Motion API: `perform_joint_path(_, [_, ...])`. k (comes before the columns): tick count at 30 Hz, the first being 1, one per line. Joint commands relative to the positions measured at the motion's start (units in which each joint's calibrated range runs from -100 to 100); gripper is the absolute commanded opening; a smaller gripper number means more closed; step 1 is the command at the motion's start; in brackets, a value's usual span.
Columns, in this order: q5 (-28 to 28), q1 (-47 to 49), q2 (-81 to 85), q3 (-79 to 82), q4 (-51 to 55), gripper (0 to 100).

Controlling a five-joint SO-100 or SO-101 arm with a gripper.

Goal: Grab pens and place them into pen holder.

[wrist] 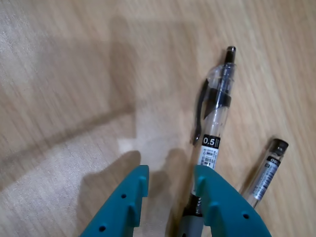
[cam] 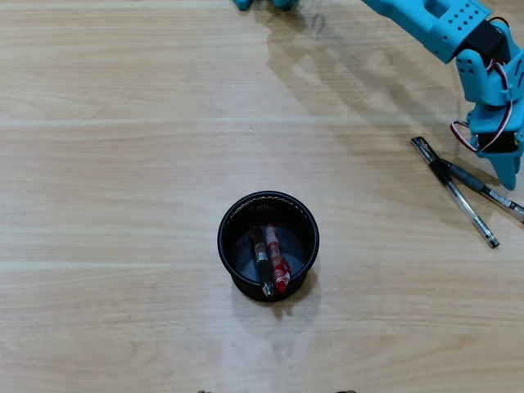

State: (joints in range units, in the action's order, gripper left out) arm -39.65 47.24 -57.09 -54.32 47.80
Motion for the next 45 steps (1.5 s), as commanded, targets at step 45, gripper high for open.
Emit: perform_joint_path(45, [-3.69,-33.85,40.77,8.73,-3.93,2])
